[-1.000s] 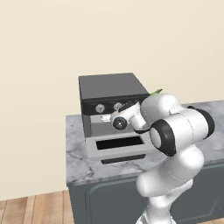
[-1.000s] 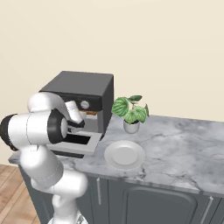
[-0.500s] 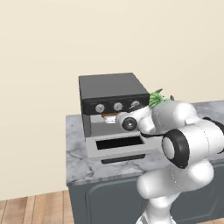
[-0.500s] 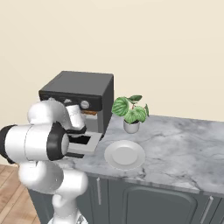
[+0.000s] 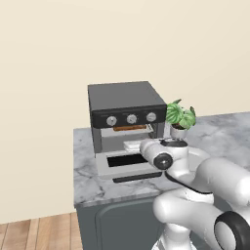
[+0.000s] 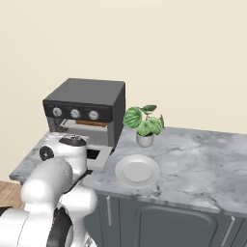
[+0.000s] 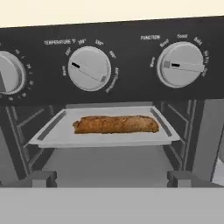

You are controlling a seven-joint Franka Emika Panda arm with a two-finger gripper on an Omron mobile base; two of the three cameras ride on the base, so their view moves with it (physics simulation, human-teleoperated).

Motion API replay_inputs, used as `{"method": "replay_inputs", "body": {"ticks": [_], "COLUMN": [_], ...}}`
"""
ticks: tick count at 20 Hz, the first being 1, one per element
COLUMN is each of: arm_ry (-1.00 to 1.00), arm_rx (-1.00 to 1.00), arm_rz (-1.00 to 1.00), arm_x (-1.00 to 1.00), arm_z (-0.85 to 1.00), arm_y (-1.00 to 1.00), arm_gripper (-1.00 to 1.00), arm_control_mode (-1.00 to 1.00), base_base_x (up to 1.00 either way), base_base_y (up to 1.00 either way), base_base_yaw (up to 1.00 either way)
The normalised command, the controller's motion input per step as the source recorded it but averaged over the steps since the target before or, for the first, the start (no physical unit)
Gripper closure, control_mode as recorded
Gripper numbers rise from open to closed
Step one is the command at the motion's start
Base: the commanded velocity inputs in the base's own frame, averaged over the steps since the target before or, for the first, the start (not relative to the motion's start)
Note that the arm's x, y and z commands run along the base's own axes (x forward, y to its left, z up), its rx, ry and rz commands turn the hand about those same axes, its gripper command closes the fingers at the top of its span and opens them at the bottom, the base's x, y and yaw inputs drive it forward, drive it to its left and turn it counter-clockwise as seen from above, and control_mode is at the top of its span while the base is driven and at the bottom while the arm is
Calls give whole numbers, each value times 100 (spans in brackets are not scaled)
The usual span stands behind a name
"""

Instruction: Pull the toaster oven rack outwards. Pick up the baguette from the plate and place it on the toaster oven rack. Close the toaster oven door fully and set the temperature to the lowest setting.

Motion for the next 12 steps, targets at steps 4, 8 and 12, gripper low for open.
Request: {"method": "replay_inputs", "body": {"ticks": [4, 8, 12], "arm_ry": [0, -3, -4], "arm_rx": [0, 0, 0], "arm_rz": [0, 0, -5], "arm_x": [-55, -25, -3], "arm_z": [88, 100, 67], "arm_y": [0, 0, 0], "arm_gripper": [-100, -100, -100], "arm_control_mode": [-100, -100, -100], "base_base_x": [0, 0, 0], "base_base_y": [0, 0, 0], "base_base_yaw": [0, 0, 0]}}
